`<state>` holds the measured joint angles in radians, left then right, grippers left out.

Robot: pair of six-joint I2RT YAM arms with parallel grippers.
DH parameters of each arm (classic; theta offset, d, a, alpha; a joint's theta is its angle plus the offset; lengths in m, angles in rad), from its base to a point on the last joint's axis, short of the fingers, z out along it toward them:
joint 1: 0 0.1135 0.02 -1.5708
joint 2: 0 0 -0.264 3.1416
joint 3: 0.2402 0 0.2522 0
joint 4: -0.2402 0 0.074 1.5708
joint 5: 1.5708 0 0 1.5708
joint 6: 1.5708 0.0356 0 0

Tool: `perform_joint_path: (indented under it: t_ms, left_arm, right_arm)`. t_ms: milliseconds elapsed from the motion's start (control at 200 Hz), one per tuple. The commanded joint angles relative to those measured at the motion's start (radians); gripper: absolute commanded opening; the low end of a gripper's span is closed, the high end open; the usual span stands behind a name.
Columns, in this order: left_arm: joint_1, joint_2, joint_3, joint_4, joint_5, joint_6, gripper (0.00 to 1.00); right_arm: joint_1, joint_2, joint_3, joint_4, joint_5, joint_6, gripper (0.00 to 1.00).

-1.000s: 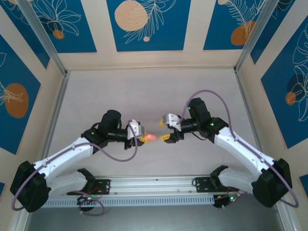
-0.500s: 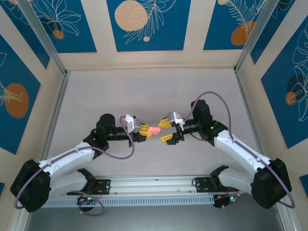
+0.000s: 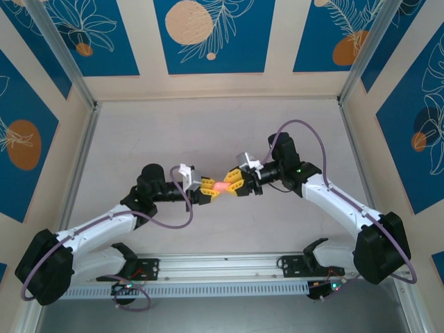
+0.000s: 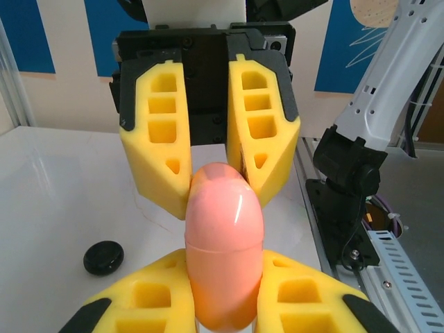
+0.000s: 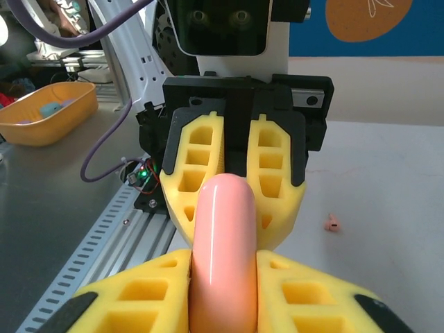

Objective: Insert the wireless bluetooth earbuds into the charging case

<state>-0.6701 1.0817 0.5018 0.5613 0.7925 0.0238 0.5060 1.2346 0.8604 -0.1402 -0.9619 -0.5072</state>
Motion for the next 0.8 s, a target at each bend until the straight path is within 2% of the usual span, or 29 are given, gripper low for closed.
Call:
perform_joint_path:
  t_ms: [0, 120, 185, 320, 585, 795]
  left_arm:
    - [0.002, -0.012, 0.006, 0.014, 0.014, -0.008, 0.2]
    - [0.002, -0.031, 0.023, -0.084, 0.009, 0.051, 0.41]
    - [0.002, -0.042, 0.038, -0.166, 0.0, 0.098, 0.44]
    - [0.002, -0.055, 0.064, -0.263, -0.004, 0.155, 0.45]
    - [0.0, -0.045, 0.071, -0.215, 0.026, 0.117, 0.44]
    - [-0.002, -0.038, 0.076, -0.209, 0.037, 0.108, 0.37]
  right_arm:
    - [0.003, 0.002, 0.045, -0.12, -0.043, -0.086, 0.21]
    - [0.003, -0.006, 0.085, -0.222, 0.0, -0.163, 0.21]
    - [0.005, -0.01, 0.105, -0.269, 0.028, -0.198, 0.21]
    - [0.013, -0.012, 0.126, -0.316, 0.064, -0.239, 0.21]
    - [0.055, 0.011, 0.145, -0.338, 0.09, -0.261, 0.21]
    - [0.069, 0.024, 0.149, -0.319, 0.089, -0.257, 0.21]
